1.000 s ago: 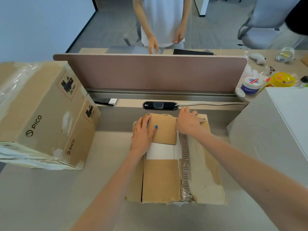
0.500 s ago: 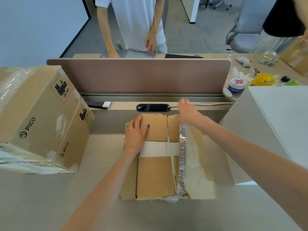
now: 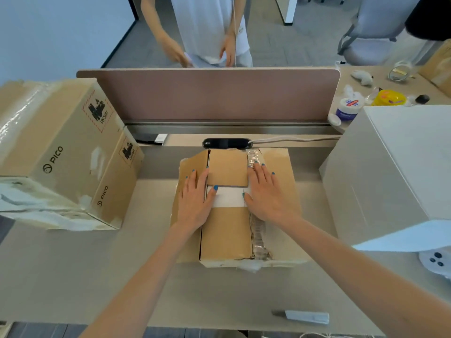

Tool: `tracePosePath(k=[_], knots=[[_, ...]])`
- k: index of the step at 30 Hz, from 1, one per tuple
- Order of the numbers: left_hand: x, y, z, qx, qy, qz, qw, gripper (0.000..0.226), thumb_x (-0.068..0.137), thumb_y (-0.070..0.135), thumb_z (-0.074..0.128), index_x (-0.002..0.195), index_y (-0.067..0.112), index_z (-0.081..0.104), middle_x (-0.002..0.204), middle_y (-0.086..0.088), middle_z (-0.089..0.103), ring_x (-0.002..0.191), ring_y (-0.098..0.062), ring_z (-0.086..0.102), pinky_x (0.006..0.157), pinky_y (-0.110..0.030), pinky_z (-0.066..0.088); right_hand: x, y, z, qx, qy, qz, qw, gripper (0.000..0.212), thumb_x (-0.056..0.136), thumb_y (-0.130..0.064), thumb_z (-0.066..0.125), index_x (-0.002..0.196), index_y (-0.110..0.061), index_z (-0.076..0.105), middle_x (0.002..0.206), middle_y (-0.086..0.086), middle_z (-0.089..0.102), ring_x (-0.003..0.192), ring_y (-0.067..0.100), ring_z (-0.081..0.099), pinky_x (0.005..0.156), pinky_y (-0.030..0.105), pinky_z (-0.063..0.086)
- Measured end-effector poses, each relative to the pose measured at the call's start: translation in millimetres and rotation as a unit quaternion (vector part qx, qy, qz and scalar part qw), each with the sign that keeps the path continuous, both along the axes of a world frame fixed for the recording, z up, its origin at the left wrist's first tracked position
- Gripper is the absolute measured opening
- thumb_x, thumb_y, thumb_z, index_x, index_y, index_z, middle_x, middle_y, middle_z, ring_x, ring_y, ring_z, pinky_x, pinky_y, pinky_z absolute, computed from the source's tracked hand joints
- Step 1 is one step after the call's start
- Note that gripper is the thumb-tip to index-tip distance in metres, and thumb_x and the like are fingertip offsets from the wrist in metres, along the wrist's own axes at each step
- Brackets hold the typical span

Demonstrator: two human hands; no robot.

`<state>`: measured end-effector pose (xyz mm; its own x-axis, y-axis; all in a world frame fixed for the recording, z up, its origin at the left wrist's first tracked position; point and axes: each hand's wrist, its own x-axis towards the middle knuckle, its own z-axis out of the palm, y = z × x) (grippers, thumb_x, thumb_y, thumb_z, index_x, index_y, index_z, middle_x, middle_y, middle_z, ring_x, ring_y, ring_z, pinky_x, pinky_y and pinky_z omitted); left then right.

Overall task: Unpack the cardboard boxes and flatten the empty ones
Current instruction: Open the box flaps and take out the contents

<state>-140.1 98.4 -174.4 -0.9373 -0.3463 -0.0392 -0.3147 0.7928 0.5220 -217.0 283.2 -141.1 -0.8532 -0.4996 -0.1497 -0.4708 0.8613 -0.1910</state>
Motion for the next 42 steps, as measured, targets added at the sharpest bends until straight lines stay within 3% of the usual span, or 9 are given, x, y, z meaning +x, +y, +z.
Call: tracePosePath(k=[7,11,15,23,27,31,37,42], knots=[[45,24,3,0.040,-0.002,0.019,0.999,0.061,0.103,0.048,0.035,0.157,0.035,0.010,0.165,-0.005,0.011,0.152,-0.028,0.010,0.121,-0.050,0.017,43,21,0,-0.033,-0.002,-0.017,0.999,0.068,0.099,-0.032,0.038,0.153,-0.008,0.006,0.161,0.012,-0.005,0.148,0.027,-0.004,0.120,0.047,0.004],[77,33,-2,0.056,0.005,0.018,0.998,0.074,0.093,0.062,0.035,0.156,0.034,0.008,0.164,-0.001,0.016,0.151,-0.028,0.013,0.119,-0.055,0.021,77,35,-3,-0.018,-0.018,-0.114,0.993,0.090,0.089,-0.059,0.045,0.152,-0.010,0.003,0.160,0.015,-0.010,0.147,0.033,-0.011,0.114,0.059,-0.001],[109,48,-5,0.060,0.010,0.039,0.997,0.081,0.093,0.058,0.049,0.157,0.033,0.006,0.164,-0.005,0.015,0.151,-0.028,0.012,0.119,-0.055,0.018,104,50,1,-0.013,-0.047,-0.179,0.983,0.112,0.078,-0.074,0.049,0.152,-0.012,-0.006,0.159,0.014,-0.017,0.145,0.036,-0.017,0.109,0.069,0.002],[127,67,-9,0.057,-0.008,0.075,0.996,0.079,0.098,0.053,0.046,0.157,0.018,0.008,0.163,-0.004,0.018,0.146,-0.029,0.025,0.114,-0.051,0.030,114,47,13,0.001,-0.100,-0.219,0.971,0.108,0.073,-0.057,0.061,0.150,-0.012,0.001,0.158,0.015,-0.008,0.144,0.041,-0.009,0.101,0.073,0.022],[126,69,-10,0.048,-0.017,0.089,0.995,0.077,0.098,0.057,0.042,0.157,0.017,0.010,0.161,-0.005,0.022,0.145,-0.029,0.029,0.110,-0.051,0.036,118,39,11,0.023,-0.080,-0.224,0.971,0.092,0.076,-0.049,0.052,0.147,-0.007,0.010,0.157,0.021,-0.006,0.142,0.046,-0.009,0.100,0.075,0.016],[127,70,-12,0.055,-0.010,0.090,0.994,0.078,0.098,0.057,0.043,0.157,0.017,0.011,0.159,-0.006,0.025,0.144,-0.030,0.030,0.110,-0.051,0.036,114,39,7,0.020,-0.074,-0.213,0.974,0.092,0.079,-0.050,0.048,0.148,-0.006,0.008,0.157,0.023,-0.008,0.141,0.048,-0.012,0.101,0.076,0.013],[127,65,-17,0.081,-0.006,0.082,0.993,0.078,0.098,0.056,0.045,0.156,0.018,0.010,0.160,-0.006,0.021,0.142,-0.032,0.033,0.108,-0.054,0.037,112,46,0,0.005,-0.077,-0.203,0.976,0.095,0.080,-0.056,0.051,0.150,-0.011,0.005,0.157,0.020,-0.013,0.142,0.044,-0.015,0.104,0.074,0.012],[128,65,-19,0.087,0.004,0.077,0.993,0.075,0.098,0.055,0.043,0.156,0.019,0.010,0.160,-0.004,0.020,0.141,-0.031,0.034,0.106,-0.056,0.039,108,45,12,-0.006,-0.111,-0.209,0.971,0.100,0.071,-0.050,0.066,0.146,-0.011,0.012,0.157,0.019,-0.009,0.143,0.044,-0.005,0.103,0.070,0.020]])
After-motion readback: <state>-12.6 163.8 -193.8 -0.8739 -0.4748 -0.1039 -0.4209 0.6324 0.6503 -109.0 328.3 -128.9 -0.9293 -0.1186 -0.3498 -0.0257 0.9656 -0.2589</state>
